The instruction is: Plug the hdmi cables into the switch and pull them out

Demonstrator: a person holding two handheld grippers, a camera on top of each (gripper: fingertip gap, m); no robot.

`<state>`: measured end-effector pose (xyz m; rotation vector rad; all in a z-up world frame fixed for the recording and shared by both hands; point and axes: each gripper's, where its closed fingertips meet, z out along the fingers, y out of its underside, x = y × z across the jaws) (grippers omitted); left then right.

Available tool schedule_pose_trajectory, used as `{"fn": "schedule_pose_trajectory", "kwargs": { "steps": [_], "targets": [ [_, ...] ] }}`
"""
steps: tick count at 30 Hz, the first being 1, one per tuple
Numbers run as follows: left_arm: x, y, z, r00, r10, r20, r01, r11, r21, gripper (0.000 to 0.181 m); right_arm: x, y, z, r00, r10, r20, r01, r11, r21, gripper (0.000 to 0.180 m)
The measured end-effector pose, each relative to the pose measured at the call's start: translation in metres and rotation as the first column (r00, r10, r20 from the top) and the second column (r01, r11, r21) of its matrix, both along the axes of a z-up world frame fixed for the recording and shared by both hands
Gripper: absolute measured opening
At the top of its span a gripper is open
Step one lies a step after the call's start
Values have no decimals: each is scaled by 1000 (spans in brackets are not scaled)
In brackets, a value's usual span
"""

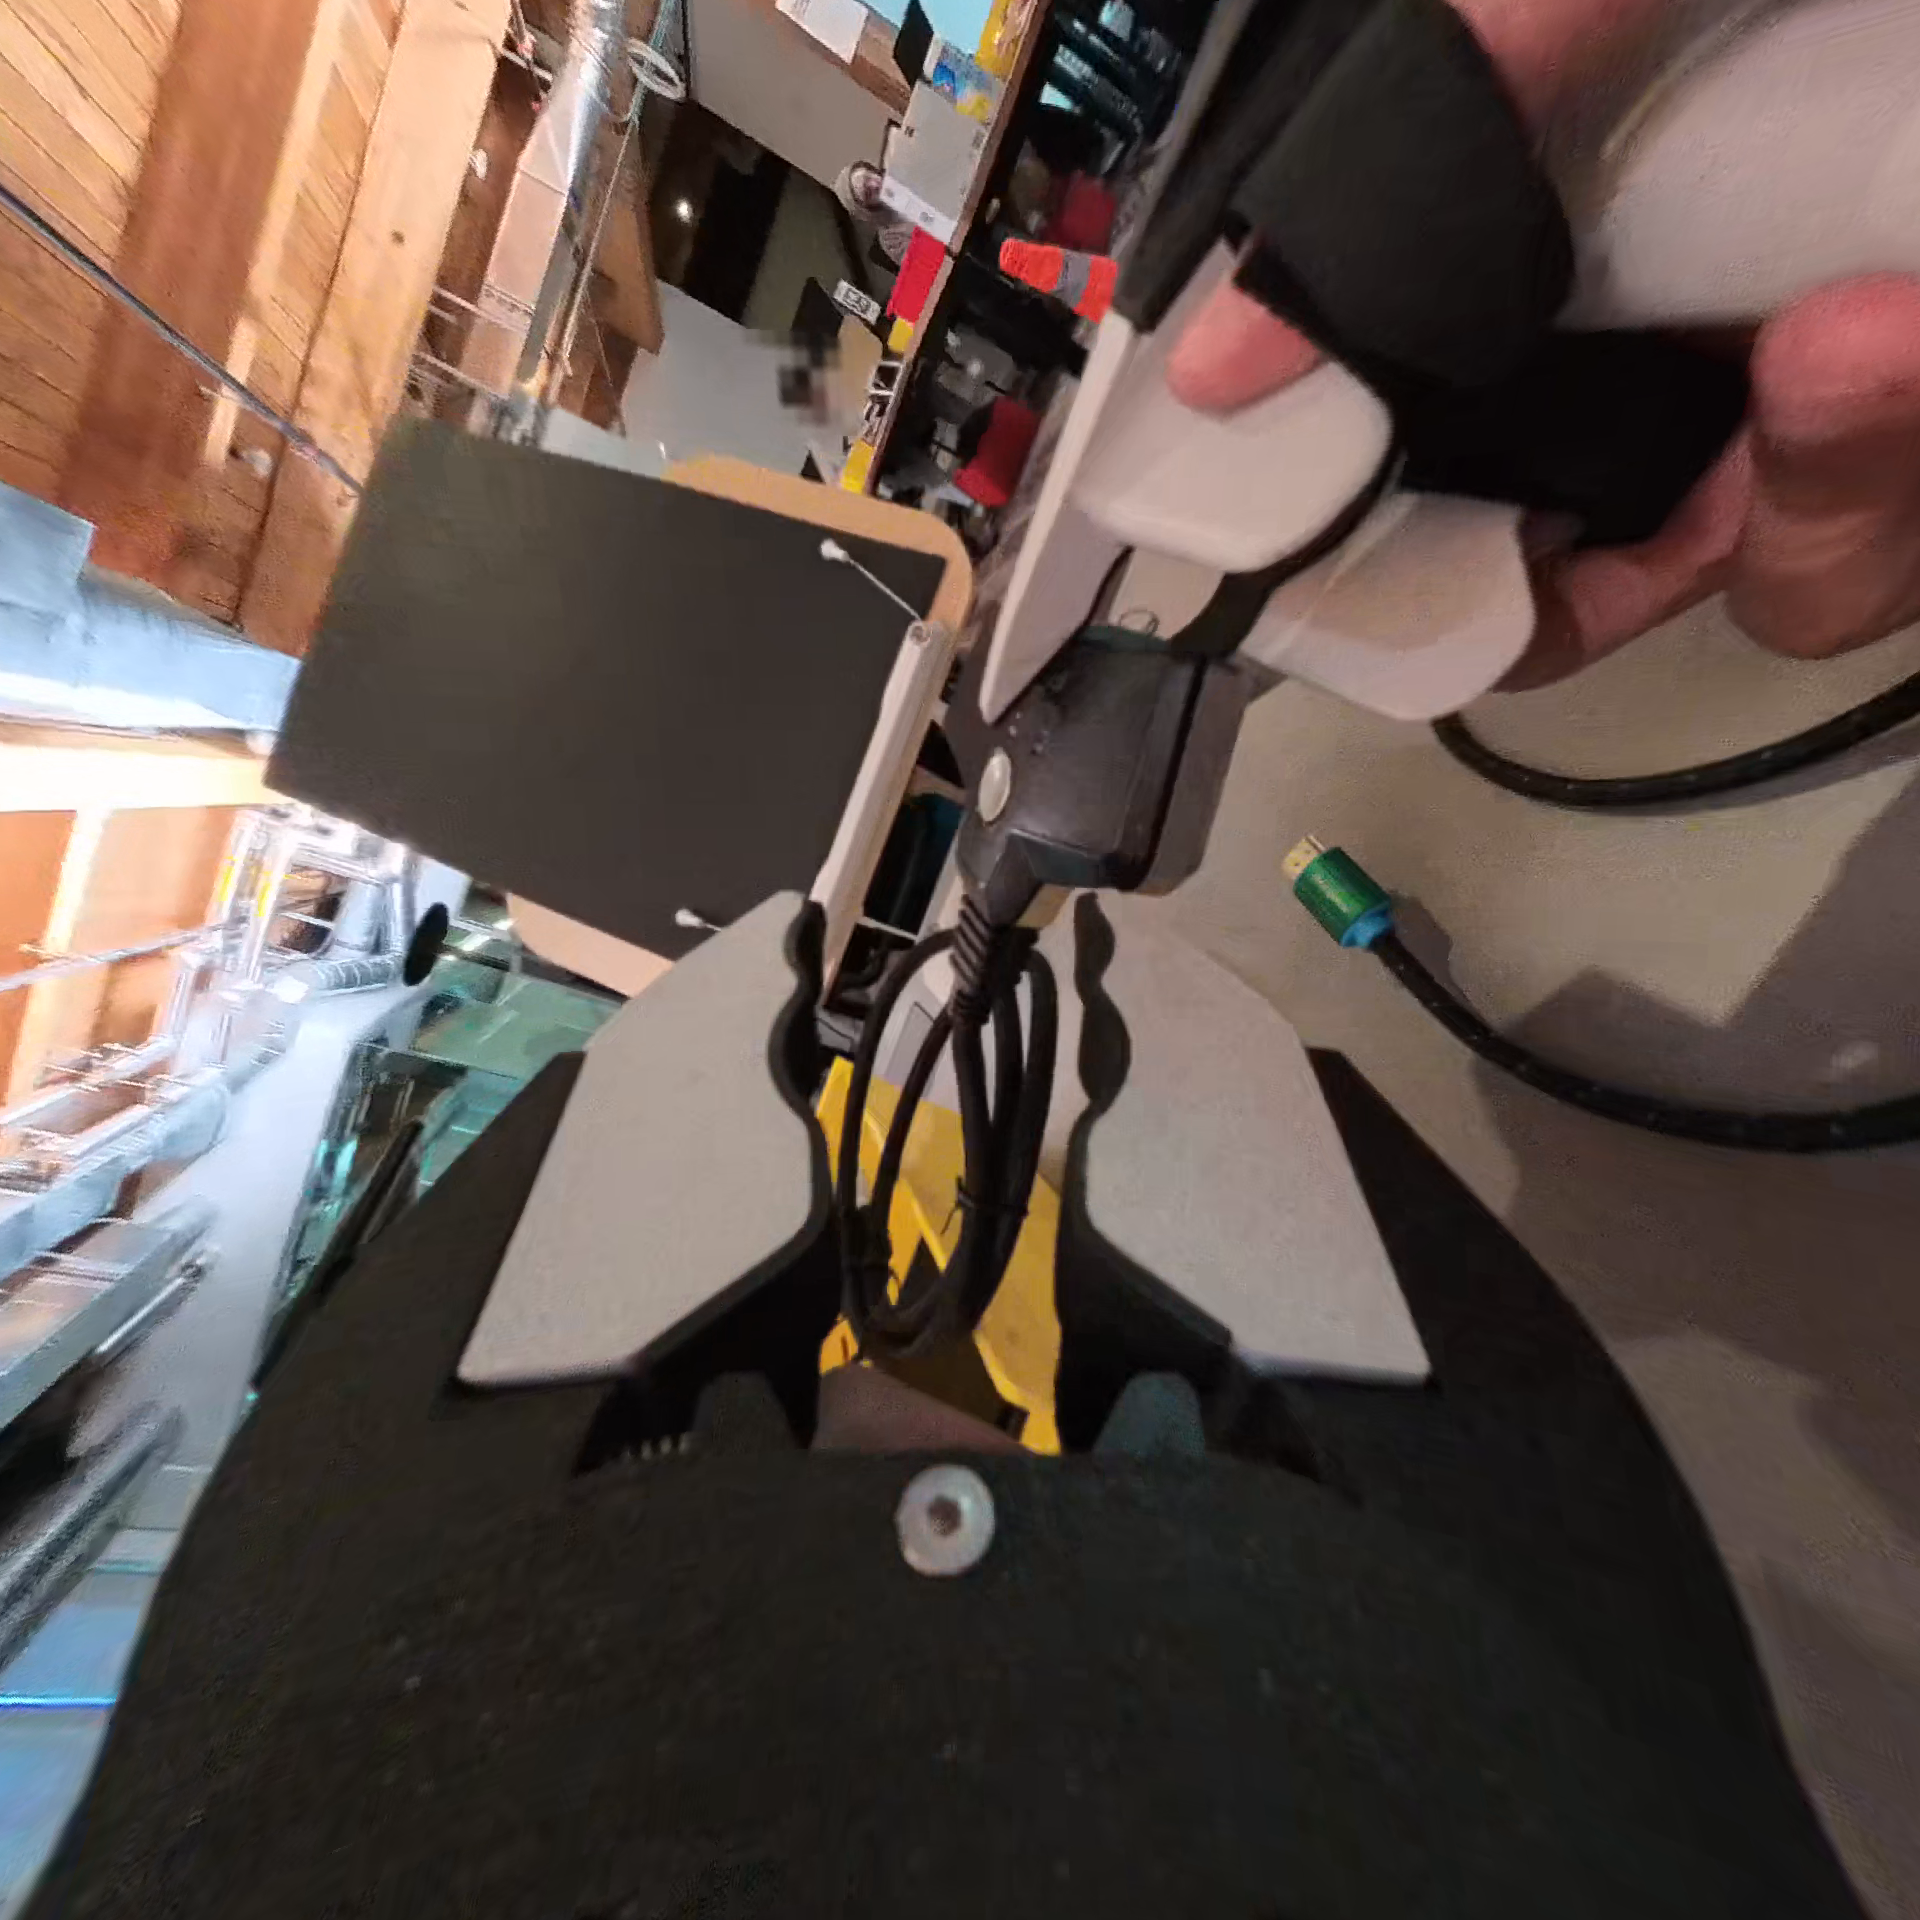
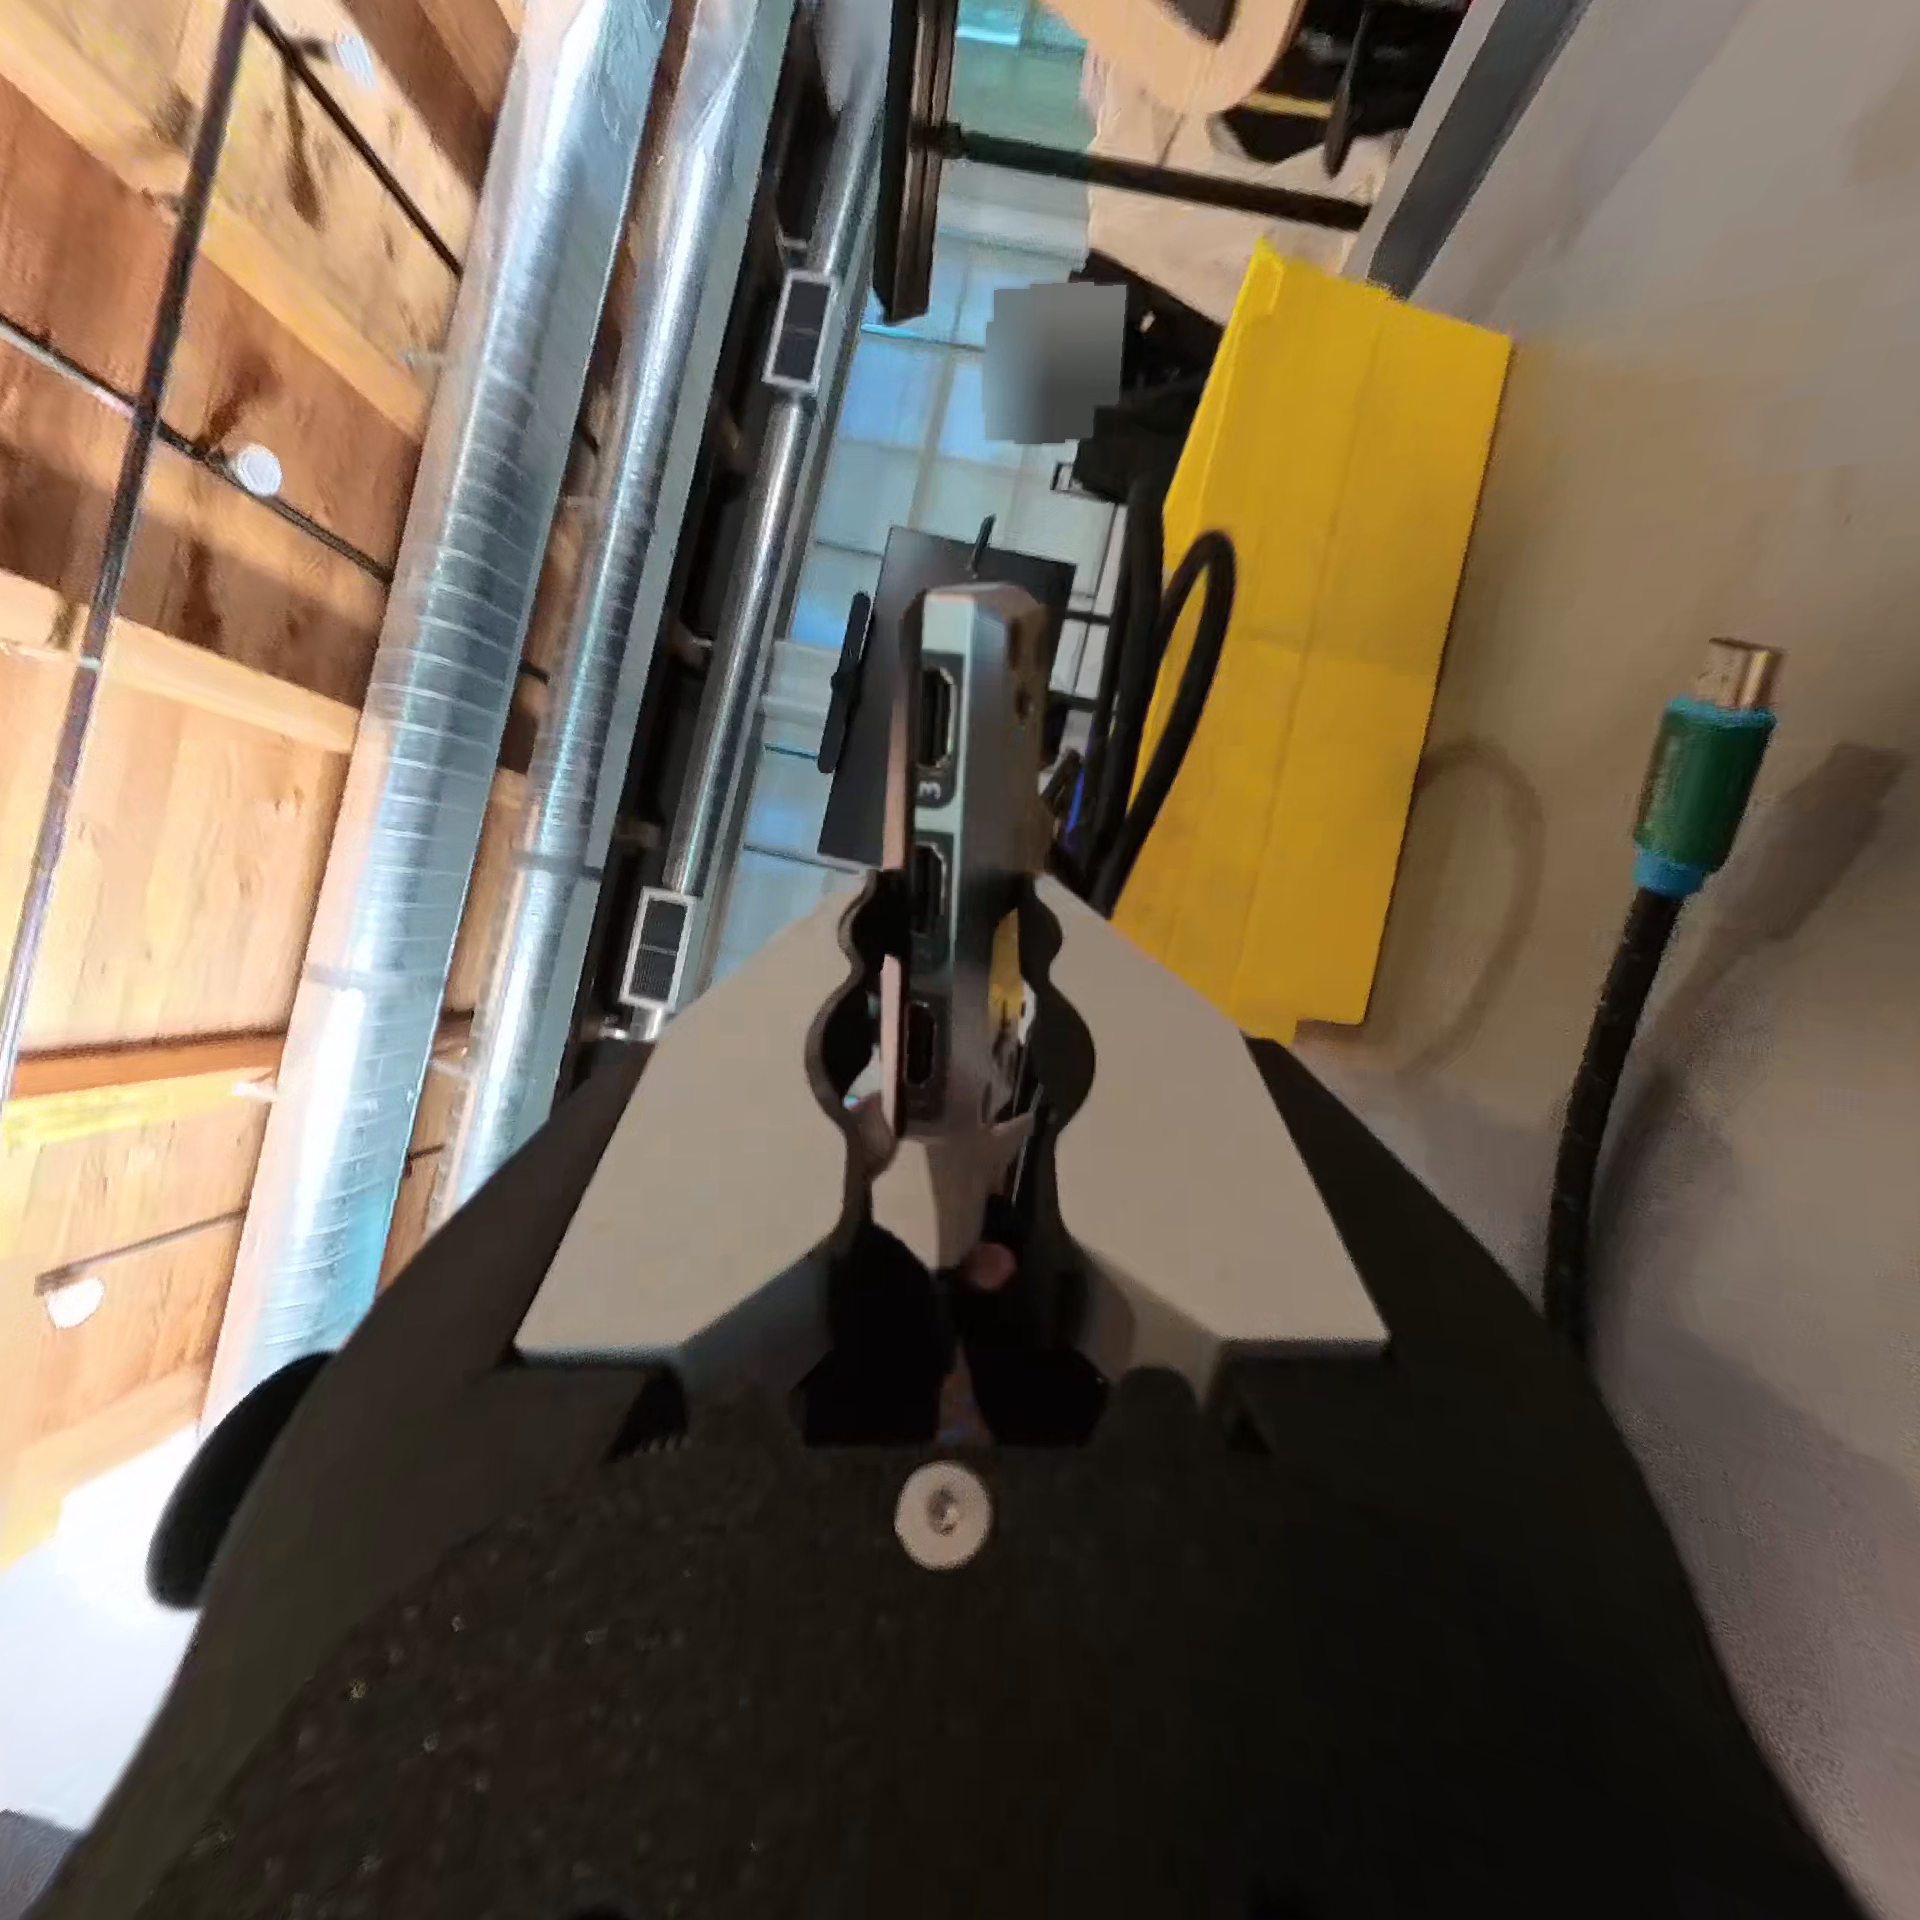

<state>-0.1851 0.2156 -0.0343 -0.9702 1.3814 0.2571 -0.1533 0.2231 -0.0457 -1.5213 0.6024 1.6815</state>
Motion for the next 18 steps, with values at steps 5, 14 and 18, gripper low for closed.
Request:
{"fn": "schedule_pose_trajectory", "kwargs": {
  "steps": [5, 14, 18],
  "targets": [
    [16, -13, -20, 997, -26, -69, 27, 1000, 13, 52, 4, -3, 6, 999, -37, 32, 37, 999, 17, 23],
    [19, -4, -19, 994, 107, 29, -110, 990, 88, 35, -21, -8, 0, 996, -34, 83, 32, 999, 22, 25],
    [6, -11, -7, 999, 21, 29, -24, 992, 121, 21, -13, -9, 10, 991, 128, 38, -131, 987, 95, 30]
  ]
}}
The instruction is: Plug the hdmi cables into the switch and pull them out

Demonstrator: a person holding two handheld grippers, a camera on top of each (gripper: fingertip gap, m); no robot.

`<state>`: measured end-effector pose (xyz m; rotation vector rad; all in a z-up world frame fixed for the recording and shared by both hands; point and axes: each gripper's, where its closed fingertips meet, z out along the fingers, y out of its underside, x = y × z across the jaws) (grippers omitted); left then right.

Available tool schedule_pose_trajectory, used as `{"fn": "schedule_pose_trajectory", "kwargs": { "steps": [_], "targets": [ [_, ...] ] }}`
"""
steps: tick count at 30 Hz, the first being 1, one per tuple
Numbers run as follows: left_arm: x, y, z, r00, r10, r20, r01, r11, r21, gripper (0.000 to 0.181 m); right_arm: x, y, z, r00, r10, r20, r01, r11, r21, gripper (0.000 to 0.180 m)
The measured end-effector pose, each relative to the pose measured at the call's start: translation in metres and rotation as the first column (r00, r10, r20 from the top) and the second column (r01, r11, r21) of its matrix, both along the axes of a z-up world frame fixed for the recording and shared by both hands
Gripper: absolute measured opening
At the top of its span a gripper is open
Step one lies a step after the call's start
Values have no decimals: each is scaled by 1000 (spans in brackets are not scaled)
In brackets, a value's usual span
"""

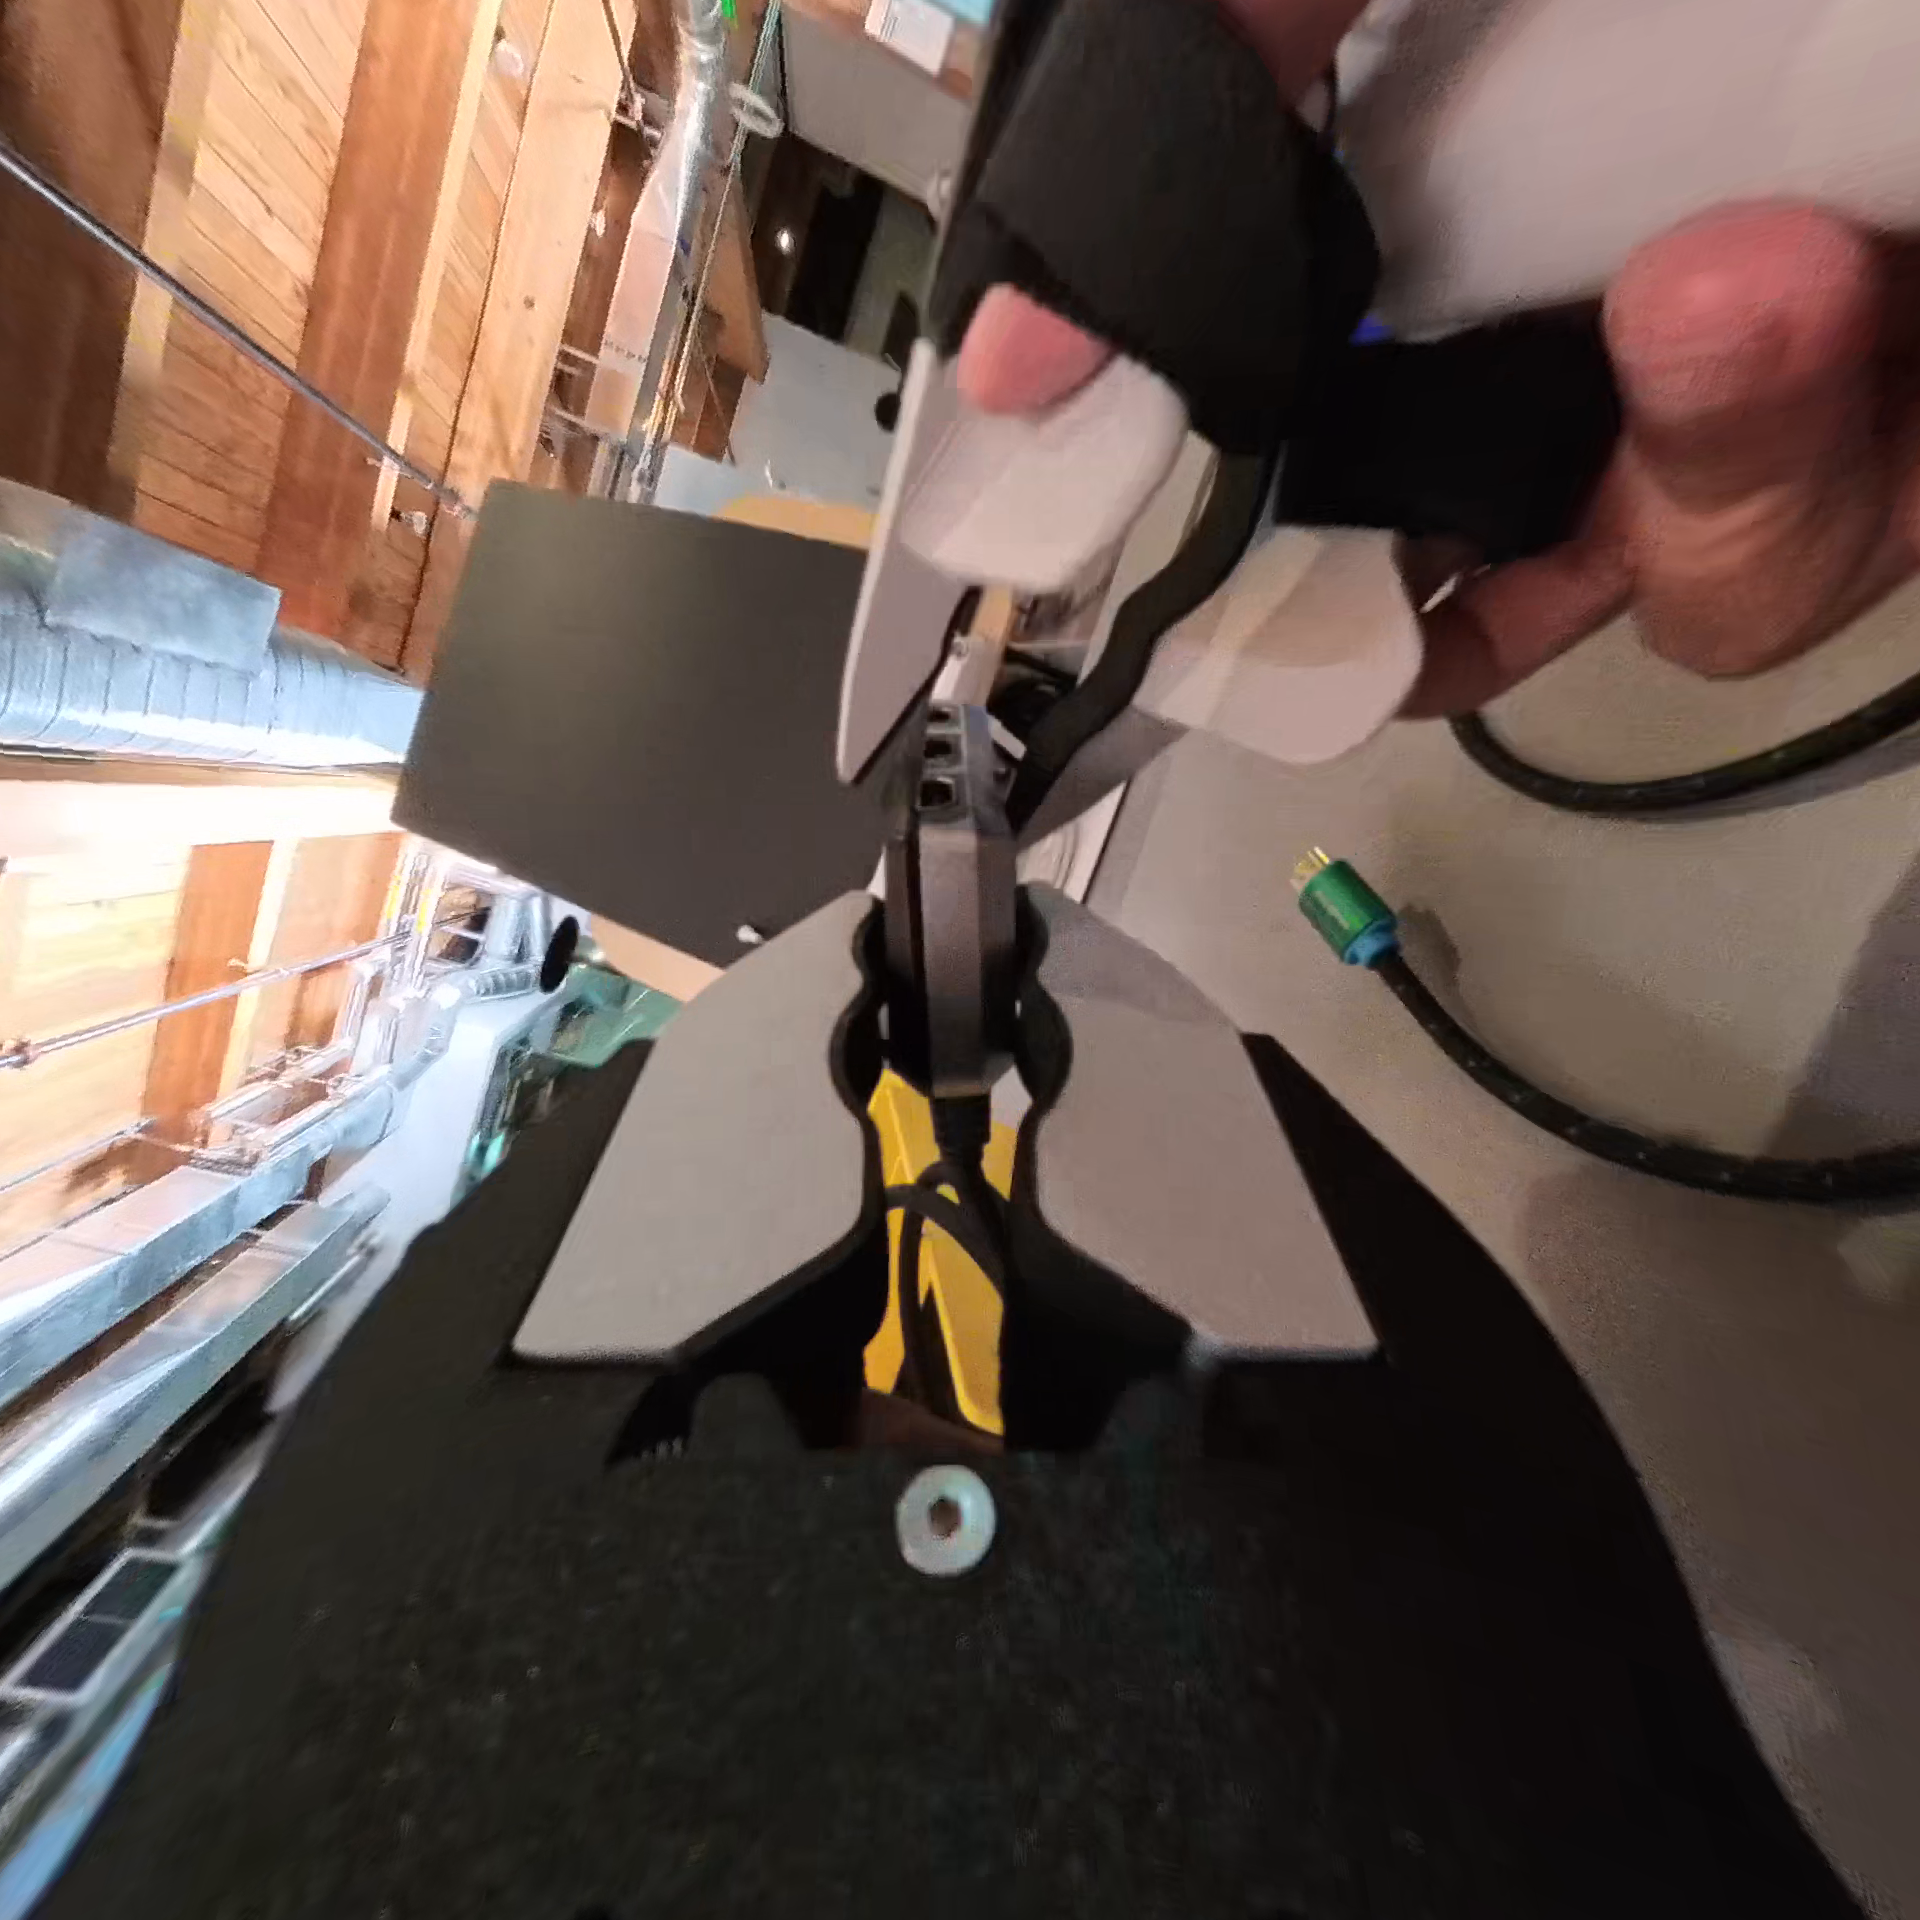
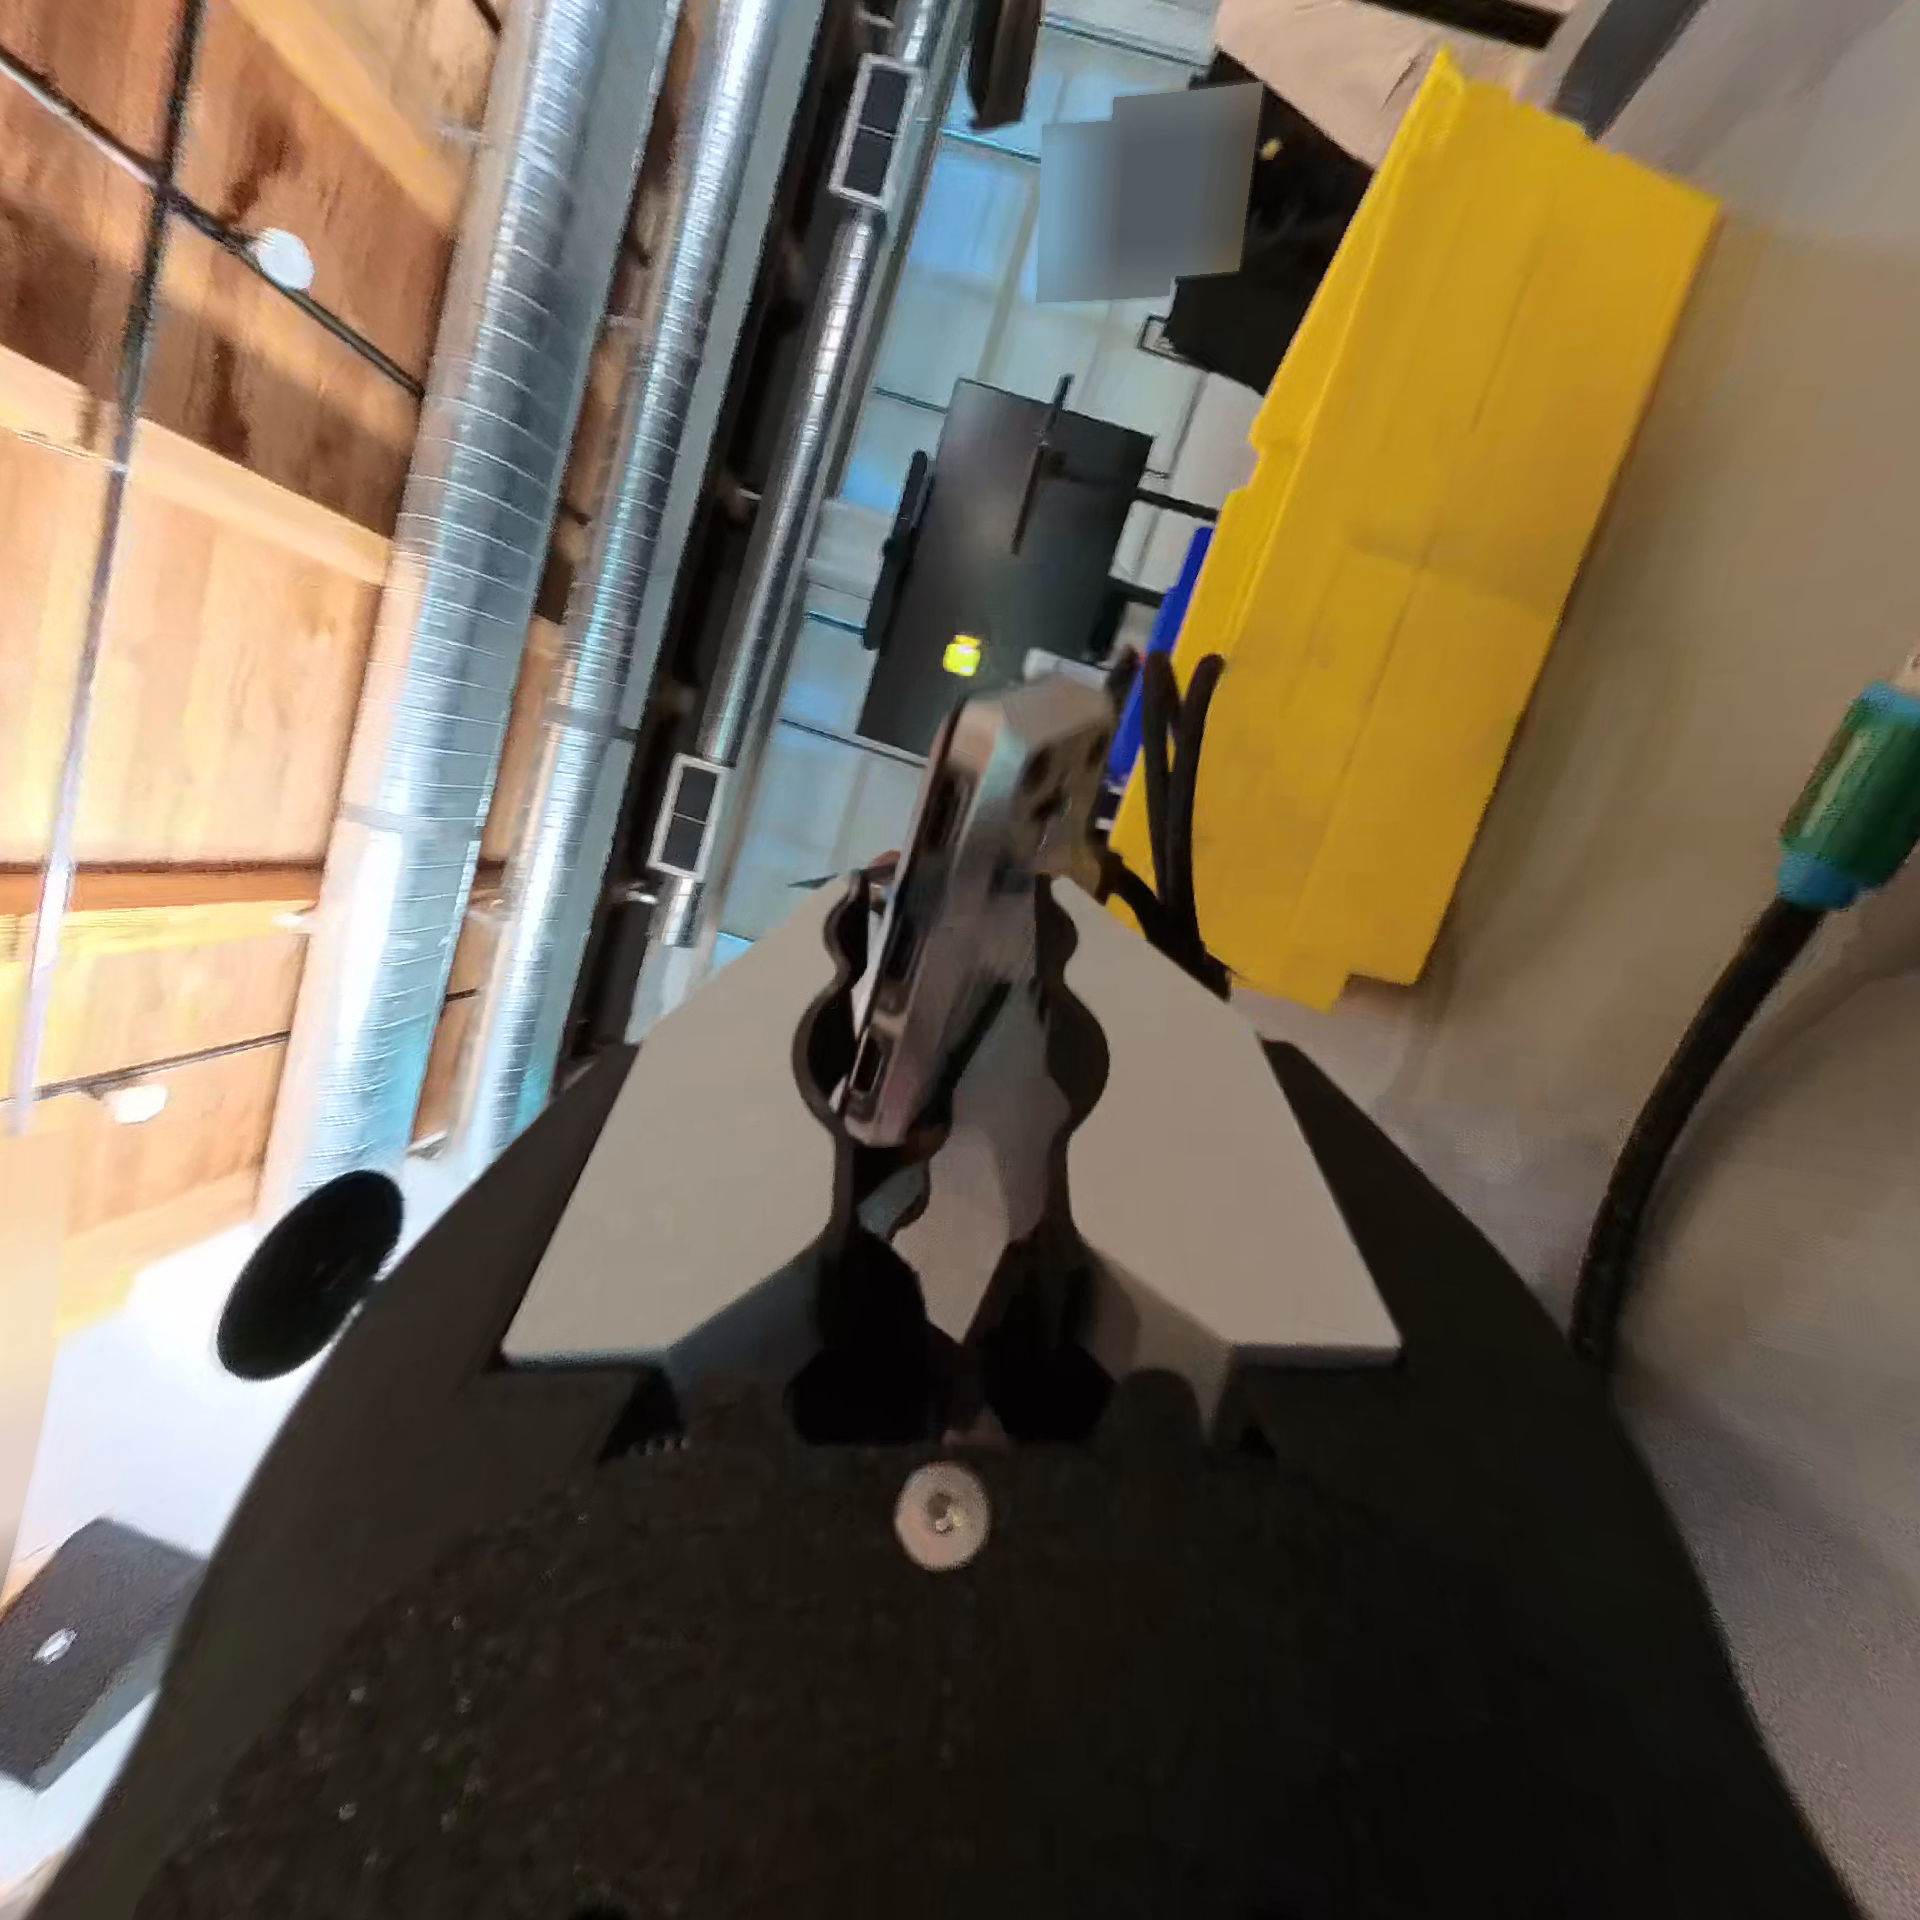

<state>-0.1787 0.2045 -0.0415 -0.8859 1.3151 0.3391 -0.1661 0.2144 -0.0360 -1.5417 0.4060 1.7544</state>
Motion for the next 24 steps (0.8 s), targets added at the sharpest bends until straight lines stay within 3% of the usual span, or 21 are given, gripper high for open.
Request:
{"fn": "schedule_pose_trajectory", "kwargs": {
  "steps": [4, 8, 13, 17, 22, 24],
  "targets": [
    [-2, -21, 10, 988, -140, -57, 146, 981, 124, 21, 9, -1, 12, 982, 166, -90, -167, 986, 5, 38],
    [-1, -30, 31, 976, -197, -95, 212, 960, 183, 20, 8, -14, 29, 953, 288, -98, -287, 958, 26, 30],
    [18, -21, 68, 987, -160, -35, 164, 966, 198, 22, 23, -18, 64, 987, 158, -31, -156, 985, 75, 28],
    [37, -16, 71, 983, -177, -54, 184, 965, 185, 21, 38, -17, 71, 1000, 30, -3, -30, 997, 75, 27],
    [55, -1, 55, 969, -246, 24, 246, 969, -7, 22, 57, -7, 56, 999, 16, 37, -18, 998, 63, 31],
    [56, 21, 48, 970, -221, 99, 230, 969, -94, 22, 71, -1, 52, 989, -65, 135, 47, 990, 131, 19]
  ]
}}
